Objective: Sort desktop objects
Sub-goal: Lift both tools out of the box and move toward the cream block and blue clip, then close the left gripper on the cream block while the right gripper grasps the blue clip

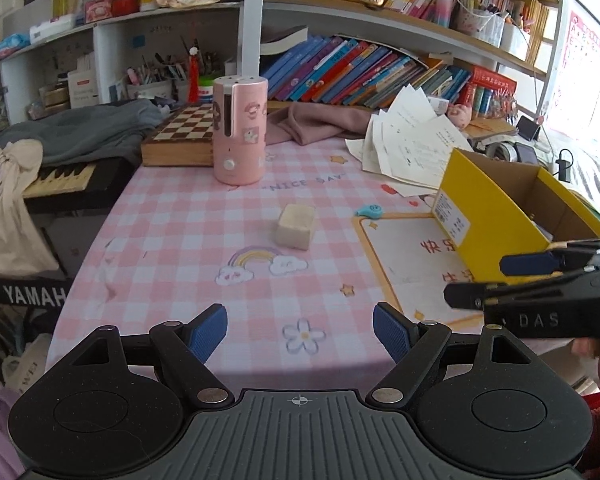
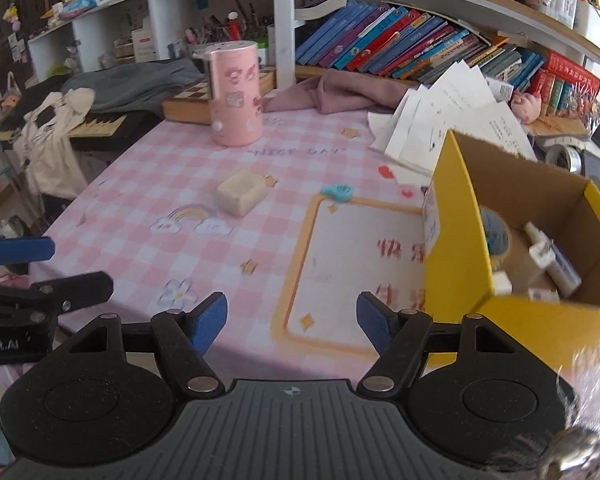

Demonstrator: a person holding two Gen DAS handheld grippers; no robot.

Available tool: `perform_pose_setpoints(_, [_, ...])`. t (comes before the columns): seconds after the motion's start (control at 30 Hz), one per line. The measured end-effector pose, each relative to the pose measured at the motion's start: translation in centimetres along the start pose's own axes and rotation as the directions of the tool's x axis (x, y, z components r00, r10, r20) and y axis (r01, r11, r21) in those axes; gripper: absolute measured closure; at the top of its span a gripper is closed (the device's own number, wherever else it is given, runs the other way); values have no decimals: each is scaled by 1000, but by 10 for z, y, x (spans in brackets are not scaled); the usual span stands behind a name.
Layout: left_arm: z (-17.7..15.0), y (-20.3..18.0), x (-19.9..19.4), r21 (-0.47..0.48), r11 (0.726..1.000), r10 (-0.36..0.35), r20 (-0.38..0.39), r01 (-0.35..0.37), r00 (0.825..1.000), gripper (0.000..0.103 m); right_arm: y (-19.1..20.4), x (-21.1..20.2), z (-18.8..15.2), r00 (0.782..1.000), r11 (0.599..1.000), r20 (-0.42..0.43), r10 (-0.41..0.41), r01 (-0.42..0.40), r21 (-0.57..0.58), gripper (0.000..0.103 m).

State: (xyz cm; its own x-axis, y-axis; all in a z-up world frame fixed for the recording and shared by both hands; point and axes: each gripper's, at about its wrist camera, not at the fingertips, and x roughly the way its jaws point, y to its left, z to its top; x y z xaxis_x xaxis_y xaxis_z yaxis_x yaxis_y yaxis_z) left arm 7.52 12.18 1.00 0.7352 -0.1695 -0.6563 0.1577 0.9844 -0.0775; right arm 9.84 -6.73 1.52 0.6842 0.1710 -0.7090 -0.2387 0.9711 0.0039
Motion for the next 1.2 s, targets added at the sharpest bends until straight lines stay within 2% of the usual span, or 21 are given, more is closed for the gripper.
perform_pose_setpoints(0.27, [34,-7,69,69,998,-8,-22,9,1000,21,-23,61,47,999,997,4,-34,33,63,41])
perform_pose_setpoints(0.53, [58,-8,130,119,993,22,-56,-16,998,21,-46,129,81,998,991,-50,-45,51,122,47])
perform_pose_setpoints(0.7, [67,-8,154,140,989,51,-65,-42,997,23,-52,157,93,995,989,-91,-38,50,140,47])
perform_pose_setpoints(0.87, [73,-6,176,138,990,48,-95,-35,994,24,-53,181,99,990,991,-130,-49,65,120,48])
perform_pose_setpoints(1.1, [73,-6,195,141,990,43,-140,-23,989,30,-55,207,105,985,994,-165,-47,63,92,49])
perform_pose_setpoints(1.2, [73,-5,200,140,990,42,-156,-20,987,39,-57,214,105,984,994,-179,-20,40,106,52])
